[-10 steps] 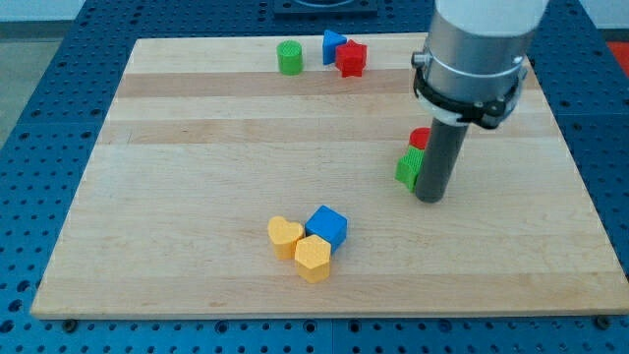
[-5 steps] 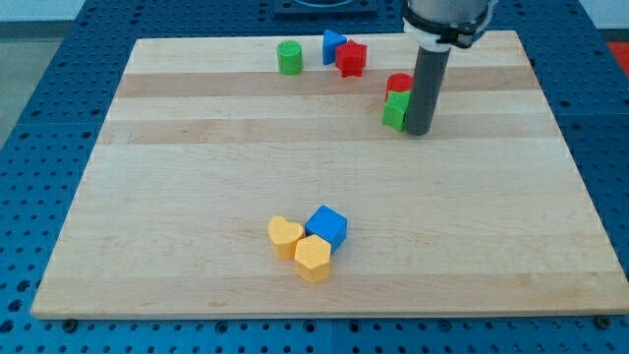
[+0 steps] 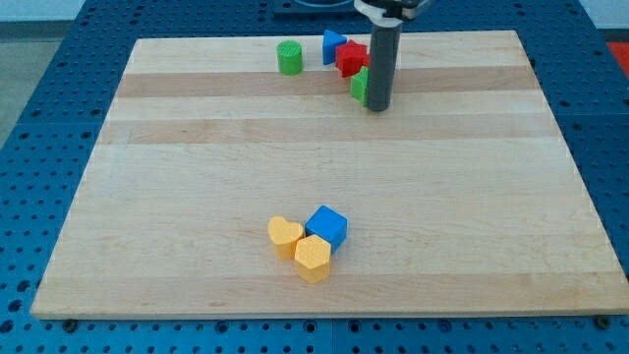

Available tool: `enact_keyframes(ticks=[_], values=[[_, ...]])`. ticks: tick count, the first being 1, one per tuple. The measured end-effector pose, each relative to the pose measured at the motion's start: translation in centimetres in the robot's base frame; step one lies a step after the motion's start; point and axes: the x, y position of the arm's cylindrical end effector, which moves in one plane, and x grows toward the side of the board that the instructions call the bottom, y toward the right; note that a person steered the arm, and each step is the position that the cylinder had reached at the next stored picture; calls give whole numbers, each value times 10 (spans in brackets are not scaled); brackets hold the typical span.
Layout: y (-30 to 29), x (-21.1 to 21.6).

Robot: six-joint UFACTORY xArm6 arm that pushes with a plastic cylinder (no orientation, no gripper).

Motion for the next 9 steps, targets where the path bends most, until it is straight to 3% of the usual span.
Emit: enact_keyframes(ticks=[5,8,9], values=[[-41,-40],[-149,-43],[-171,-68]])
